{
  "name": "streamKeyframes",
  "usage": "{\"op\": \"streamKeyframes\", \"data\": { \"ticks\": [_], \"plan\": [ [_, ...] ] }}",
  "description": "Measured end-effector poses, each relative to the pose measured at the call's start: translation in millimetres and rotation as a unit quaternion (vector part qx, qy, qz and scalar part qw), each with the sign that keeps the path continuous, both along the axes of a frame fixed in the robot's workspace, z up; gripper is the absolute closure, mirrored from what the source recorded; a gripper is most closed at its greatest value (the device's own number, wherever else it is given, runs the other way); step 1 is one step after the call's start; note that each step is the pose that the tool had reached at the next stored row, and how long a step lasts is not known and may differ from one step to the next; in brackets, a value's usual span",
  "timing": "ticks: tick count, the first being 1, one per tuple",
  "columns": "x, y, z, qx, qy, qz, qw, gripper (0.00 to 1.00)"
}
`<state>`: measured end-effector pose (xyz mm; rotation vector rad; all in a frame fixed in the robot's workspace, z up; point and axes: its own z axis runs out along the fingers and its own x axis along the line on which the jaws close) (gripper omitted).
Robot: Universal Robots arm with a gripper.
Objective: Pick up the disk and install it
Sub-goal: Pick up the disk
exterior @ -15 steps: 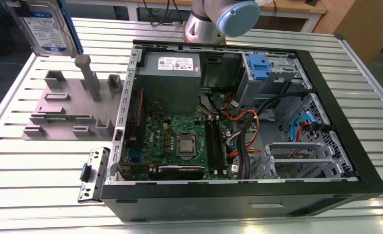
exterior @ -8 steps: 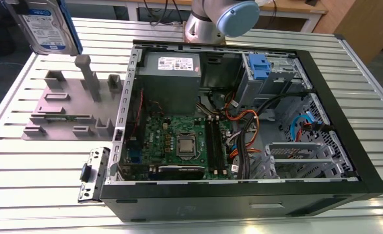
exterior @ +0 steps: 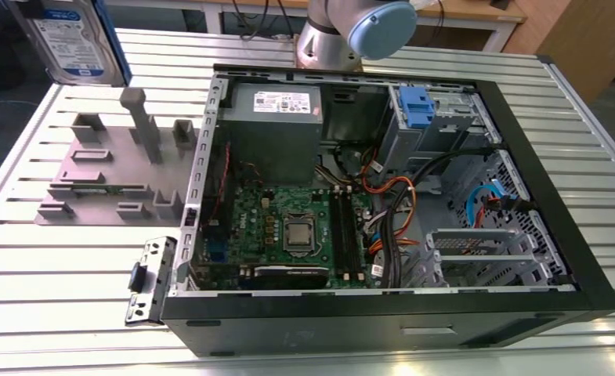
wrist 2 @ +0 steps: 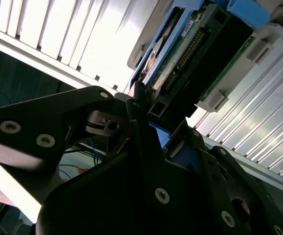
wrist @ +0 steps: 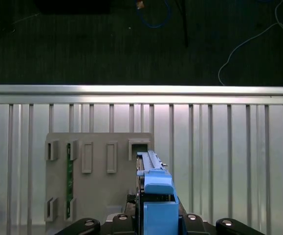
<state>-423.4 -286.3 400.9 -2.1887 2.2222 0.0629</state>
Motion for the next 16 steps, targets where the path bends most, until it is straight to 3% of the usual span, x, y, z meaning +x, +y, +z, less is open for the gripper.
{"op": "streamKeyframes", "data": {
  "ticks": [16],
  "plan": [
    [0.0,0.0,13.1,0.0018,0.0000,0.000,1.00000,0.64]
  ]
}}
